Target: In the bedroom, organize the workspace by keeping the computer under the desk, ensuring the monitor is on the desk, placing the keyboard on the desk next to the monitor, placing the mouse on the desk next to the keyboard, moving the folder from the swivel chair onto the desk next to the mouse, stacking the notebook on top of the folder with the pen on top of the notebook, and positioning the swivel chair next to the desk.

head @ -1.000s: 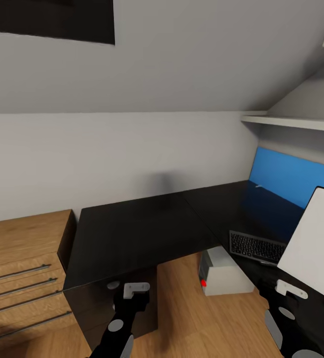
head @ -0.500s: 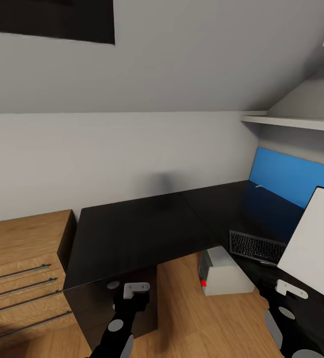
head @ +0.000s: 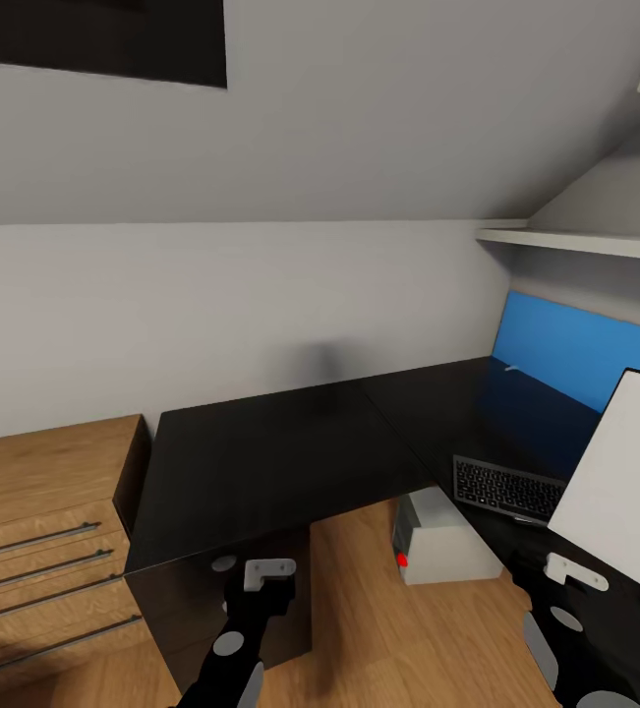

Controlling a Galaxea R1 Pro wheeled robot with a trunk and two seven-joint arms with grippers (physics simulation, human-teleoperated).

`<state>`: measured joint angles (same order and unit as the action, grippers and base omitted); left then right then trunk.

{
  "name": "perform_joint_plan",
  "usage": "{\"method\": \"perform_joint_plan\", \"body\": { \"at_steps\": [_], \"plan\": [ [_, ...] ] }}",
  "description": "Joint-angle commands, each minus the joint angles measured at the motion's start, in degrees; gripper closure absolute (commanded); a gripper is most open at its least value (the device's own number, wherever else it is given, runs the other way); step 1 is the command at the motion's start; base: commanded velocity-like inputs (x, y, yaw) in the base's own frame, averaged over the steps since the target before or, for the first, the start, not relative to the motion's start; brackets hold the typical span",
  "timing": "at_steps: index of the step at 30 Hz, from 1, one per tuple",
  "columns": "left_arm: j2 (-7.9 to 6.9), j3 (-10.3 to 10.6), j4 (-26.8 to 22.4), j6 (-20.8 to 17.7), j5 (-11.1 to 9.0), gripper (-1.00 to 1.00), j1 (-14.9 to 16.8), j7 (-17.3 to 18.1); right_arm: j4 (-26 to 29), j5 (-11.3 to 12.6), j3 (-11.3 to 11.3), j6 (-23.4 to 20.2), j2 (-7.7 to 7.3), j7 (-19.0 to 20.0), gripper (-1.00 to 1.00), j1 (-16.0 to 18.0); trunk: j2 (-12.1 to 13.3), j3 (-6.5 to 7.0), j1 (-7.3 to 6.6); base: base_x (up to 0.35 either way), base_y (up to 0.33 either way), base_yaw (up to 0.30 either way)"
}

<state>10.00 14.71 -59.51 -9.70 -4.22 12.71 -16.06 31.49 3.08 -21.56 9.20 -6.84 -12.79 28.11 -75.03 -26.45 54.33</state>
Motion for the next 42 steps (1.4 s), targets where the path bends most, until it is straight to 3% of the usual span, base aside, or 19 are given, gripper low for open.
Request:
{"method": "perform_joint_plan", "body": {
  "at_steps": [1,19,32,42],
  "plan": [
    [0.00,0.1,-0.1,-0.2,-0.4,-1.00,0.0,-0.4,-0.9,0.4,0.0,-0.1,-0.01,-0.2,1.00,0.0,0.0,-0.07,0.01,0.000,0.000,0.000],
    [0.00,0.0,0.0,-0.2,-0.4,-1.00,0.0,-0.3,-0.7,0.4,0.0,0.3,0.08,-0.1,1.00,0.0,0.0,-0.07,0.01,-0.005,0.000,0.000],
    [0.00,0.0,0.1,-0.1,-0.4,-1.00,0.0,-0.3,-0.6,0.3,0.0,0.4,0.14,-0.1,1.00,0.0,0.0,-0.07,0.01,-0.271,0.000,0.000],
    [0.00,0.0,0.0,-0.1,-0.4,-1.00,0.0,-0.3,-0.5,0.2,0.2,0.6,0.73,-0.1,1.00,0.0,0.0,-0.07,0.01,-0.033,0.000,0.000]
  ]
}}
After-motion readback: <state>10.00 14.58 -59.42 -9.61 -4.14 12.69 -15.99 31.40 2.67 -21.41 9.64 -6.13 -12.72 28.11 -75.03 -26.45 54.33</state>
